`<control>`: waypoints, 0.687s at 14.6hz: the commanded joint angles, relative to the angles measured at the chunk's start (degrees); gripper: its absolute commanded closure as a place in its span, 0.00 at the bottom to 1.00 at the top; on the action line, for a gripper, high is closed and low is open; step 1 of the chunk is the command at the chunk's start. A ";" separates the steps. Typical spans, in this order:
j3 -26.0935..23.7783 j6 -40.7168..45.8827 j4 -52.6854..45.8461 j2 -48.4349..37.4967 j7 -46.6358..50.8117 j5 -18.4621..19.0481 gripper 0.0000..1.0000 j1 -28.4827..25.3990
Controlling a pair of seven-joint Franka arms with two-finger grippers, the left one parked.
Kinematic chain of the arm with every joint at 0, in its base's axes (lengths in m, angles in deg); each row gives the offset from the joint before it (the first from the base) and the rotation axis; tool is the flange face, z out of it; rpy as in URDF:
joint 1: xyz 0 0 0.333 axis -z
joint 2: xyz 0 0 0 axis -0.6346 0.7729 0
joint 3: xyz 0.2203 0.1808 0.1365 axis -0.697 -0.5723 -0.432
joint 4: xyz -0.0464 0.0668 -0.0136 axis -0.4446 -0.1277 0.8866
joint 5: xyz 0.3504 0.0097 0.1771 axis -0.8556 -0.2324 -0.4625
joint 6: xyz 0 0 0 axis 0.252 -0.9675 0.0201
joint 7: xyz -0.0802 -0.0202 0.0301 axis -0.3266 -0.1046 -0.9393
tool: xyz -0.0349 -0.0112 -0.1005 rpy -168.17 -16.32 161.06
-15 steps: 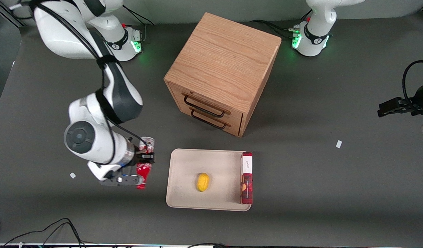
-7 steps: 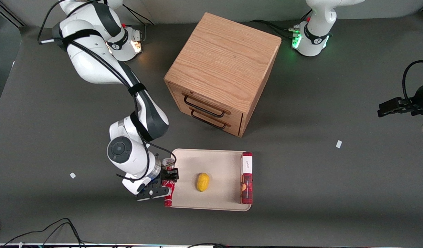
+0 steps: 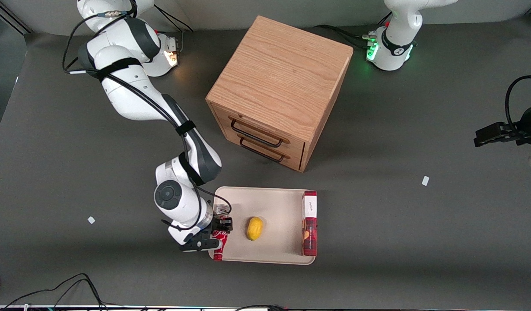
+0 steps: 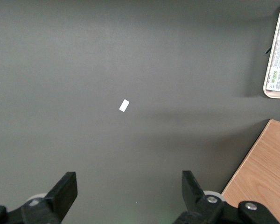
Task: Place coke bottle on tray
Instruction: 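Lower the bottle upright onto the tray beside the lemon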
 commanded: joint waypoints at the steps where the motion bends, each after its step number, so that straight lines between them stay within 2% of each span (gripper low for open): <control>1: 0.02 -0.90 -2.79 1.69 1.95 0.71 0.64 -0.53; 4: 0.02 -0.90 -2.70 2.04 1.95 0.62 0.59 -0.53; 5: 0.02 -1.08 -2.70 2.48 1.95 0.71 0.52 -0.45; 7: 0.02 -2.83 -2.26 2.92 1.86 0.71 0.49 -0.53; 9: 0.02 -5.46 -0.68 2.92 1.86 0.71 0.31 -0.27; 10: 0.10 -5.91 -0.59 2.92 1.69 0.80 0.26 -0.27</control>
